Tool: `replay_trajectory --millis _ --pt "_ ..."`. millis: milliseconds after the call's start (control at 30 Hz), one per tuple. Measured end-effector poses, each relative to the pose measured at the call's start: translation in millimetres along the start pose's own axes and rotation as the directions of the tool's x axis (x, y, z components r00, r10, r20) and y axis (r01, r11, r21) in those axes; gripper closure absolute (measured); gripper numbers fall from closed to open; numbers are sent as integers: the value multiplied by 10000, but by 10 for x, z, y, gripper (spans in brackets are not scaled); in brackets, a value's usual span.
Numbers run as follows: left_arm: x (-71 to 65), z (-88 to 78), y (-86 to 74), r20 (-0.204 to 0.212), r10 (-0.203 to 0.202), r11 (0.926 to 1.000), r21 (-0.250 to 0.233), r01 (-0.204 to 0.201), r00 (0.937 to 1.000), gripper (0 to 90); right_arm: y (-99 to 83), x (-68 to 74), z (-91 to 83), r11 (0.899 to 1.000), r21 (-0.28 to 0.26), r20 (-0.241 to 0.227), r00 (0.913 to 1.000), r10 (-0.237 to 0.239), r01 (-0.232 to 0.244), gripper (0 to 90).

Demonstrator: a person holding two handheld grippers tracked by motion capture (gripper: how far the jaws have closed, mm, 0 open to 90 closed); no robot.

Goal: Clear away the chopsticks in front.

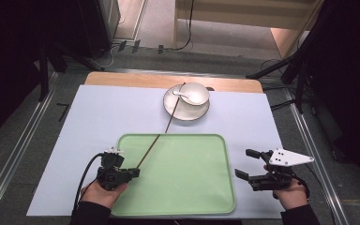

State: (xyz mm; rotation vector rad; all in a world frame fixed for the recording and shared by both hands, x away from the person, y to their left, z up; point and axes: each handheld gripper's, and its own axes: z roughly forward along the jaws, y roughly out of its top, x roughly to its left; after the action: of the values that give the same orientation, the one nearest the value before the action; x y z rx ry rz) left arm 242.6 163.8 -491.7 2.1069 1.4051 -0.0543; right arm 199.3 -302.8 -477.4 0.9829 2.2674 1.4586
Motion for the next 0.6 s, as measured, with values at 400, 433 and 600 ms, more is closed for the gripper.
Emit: replay_trajectory --millis 400,433,600 --pt "73 134 56 -460 85 9994 325 -70 9989 833 0 4 1 10000 9 -12 10000 -18 18 167" --pt "75 135 59 -428 96 9994 322 -83 9990 825 -1 3 1 10000 9 -14 10000 -20 20 167" --pt "97 127 83 -175 89 9992 381 -82 9998 758 -1 10 -2 10000 15 -29 10000 -13 13 167"
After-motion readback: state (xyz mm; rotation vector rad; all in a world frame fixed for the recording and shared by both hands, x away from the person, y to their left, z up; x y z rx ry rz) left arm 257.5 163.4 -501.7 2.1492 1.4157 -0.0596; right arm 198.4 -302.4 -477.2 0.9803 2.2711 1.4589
